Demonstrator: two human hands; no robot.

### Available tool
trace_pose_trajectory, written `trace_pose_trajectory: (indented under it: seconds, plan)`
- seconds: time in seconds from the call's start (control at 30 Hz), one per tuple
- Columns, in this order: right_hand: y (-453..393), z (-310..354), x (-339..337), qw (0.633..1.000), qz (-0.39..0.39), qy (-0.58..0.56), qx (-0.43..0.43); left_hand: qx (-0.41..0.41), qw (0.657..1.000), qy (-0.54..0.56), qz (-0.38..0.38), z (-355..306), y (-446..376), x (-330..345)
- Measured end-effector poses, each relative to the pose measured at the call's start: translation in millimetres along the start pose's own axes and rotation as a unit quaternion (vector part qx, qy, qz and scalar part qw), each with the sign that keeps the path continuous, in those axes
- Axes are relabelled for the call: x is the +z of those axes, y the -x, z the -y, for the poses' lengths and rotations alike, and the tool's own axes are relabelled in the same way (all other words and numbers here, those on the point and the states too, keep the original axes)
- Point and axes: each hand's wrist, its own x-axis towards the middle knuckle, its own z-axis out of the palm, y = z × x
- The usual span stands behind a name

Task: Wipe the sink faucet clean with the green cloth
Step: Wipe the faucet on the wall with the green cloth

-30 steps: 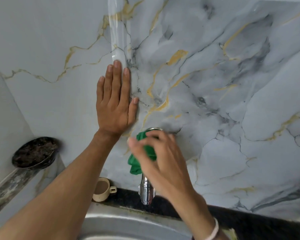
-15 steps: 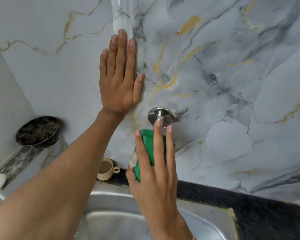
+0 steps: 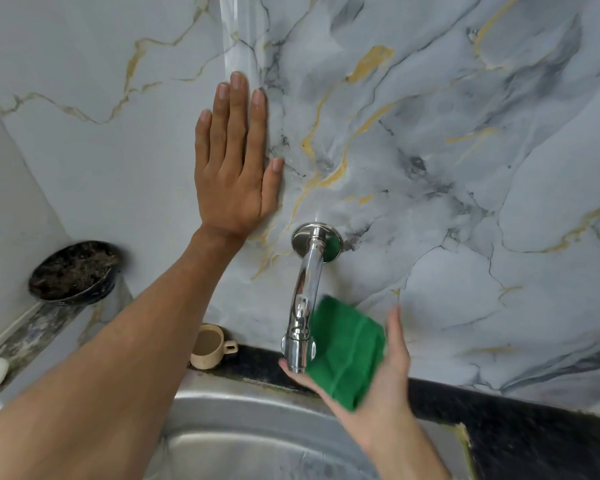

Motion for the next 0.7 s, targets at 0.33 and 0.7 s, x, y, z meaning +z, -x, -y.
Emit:
trace_pose_trajectory:
  seconds: [0.33, 0.7]
  plan:
    - [-25.6, 13.4, 32.9, 0.968, 0.202, 0.143, 0.051, 0.012, 1.0, 0.015, -0.008, 1.9, 3.0, 0.7]
    - [36.2, -3.8, 4.9, 0.993, -0.055, 0.081, -0.067, 0.006, 1.0, 0.021, -0.009, 2.2, 3.2, 1.8]
